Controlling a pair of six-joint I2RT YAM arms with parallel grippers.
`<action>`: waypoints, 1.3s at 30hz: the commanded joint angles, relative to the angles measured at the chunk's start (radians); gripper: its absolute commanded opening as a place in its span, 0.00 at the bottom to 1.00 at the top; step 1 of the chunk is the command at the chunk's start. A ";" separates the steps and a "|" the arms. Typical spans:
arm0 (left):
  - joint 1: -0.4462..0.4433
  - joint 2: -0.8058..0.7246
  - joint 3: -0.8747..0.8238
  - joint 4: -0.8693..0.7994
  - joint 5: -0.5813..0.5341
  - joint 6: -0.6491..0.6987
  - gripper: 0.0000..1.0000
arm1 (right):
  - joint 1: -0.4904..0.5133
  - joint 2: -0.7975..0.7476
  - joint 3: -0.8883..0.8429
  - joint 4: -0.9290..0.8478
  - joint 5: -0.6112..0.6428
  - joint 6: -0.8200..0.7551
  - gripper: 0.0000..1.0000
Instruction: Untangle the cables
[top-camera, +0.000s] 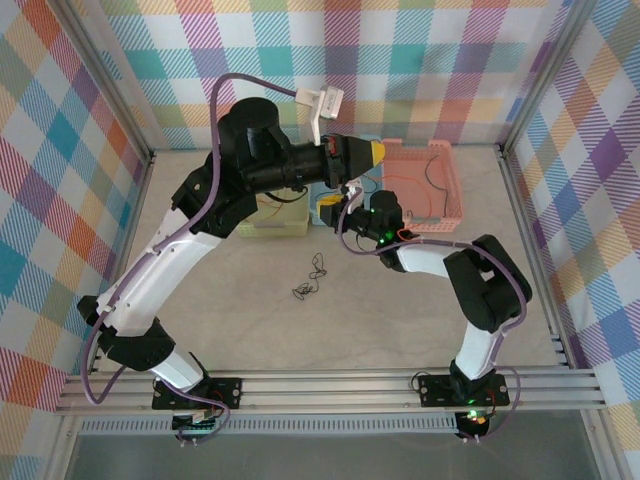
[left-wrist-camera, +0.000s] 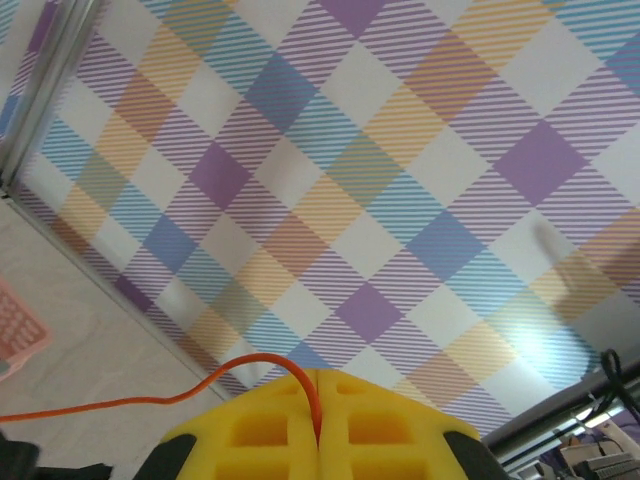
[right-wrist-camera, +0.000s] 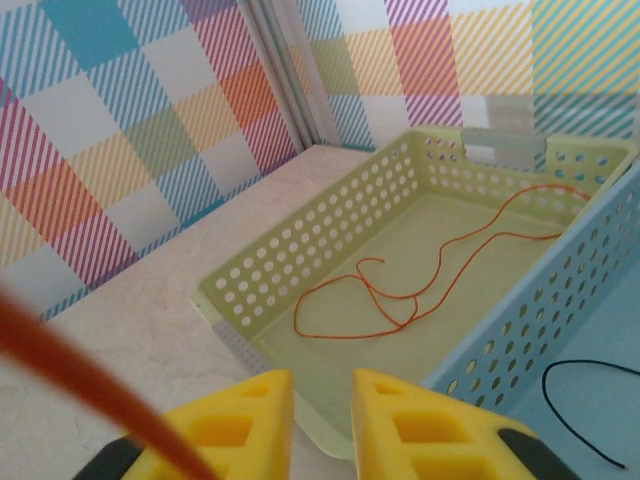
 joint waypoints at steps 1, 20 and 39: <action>0.015 0.013 0.088 -0.006 0.028 -0.005 0.00 | -0.009 0.024 0.038 -0.053 -0.042 0.024 0.21; 0.135 -0.070 0.429 -0.236 -0.196 0.194 0.00 | -0.114 -0.001 0.019 -0.442 -0.050 0.032 0.18; 0.208 -0.102 0.236 -0.252 -0.510 0.381 0.00 | -0.118 -0.134 -0.126 -0.371 -0.071 0.049 0.23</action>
